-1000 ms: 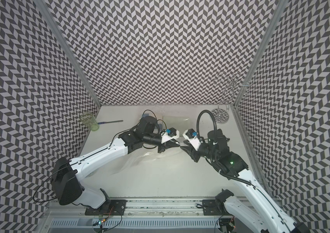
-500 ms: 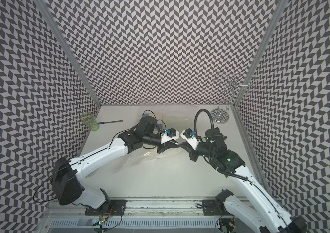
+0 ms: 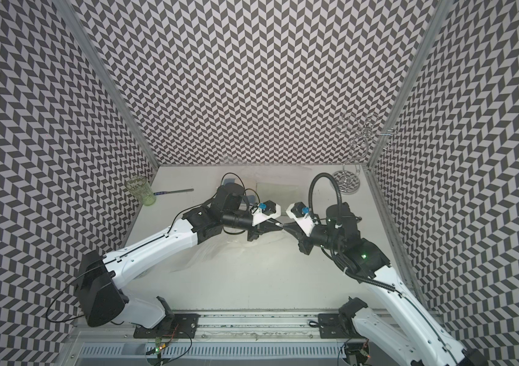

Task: Place the folded towel into the vacuum bag
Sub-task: Close the vacuum bag at the center of the board.

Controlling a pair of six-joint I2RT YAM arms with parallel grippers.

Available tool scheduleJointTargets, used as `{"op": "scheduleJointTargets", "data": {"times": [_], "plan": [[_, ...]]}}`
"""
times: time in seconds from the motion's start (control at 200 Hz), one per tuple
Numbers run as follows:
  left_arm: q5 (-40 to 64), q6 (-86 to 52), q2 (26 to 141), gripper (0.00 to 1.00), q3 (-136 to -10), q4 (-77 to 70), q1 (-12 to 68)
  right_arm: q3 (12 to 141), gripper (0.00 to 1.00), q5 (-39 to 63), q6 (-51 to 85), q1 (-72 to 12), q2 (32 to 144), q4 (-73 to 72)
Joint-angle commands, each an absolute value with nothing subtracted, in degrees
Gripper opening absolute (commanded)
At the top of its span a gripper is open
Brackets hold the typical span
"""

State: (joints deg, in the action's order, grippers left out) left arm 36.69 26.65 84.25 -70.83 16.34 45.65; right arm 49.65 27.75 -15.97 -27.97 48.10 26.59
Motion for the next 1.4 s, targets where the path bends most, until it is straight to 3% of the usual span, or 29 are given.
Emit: {"op": "scheduleJointTargets", "data": {"times": [0.0, 0.235, 1.237, 1.392], "plan": [[32.1, 26.8, 82.6, 0.03, -69.0, 23.4, 43.0, 50.9, 0.00, 24.1, -15.9, -26.9, 45.3, 23.0], [29.9, 30.1, 84.1, 0.03, -71.8, 30.5, 42.9, 51.2, 0.00, 24.6, -16.5, -26.9, 45.7, 23.7], [22.4, 31.3, 82.1, 0.05, -71.9, 34.4, 42.3, 53.9, 0.00, 23.6, -18.2, -24.0, 45.3, 25.2], [21.6, 31.4, 81.5, 0.01, -70.6, 33.6, 41.3, 53.5, 0.00, 23.8, -18.3, -23.9, 45.6, 25.2]]}}
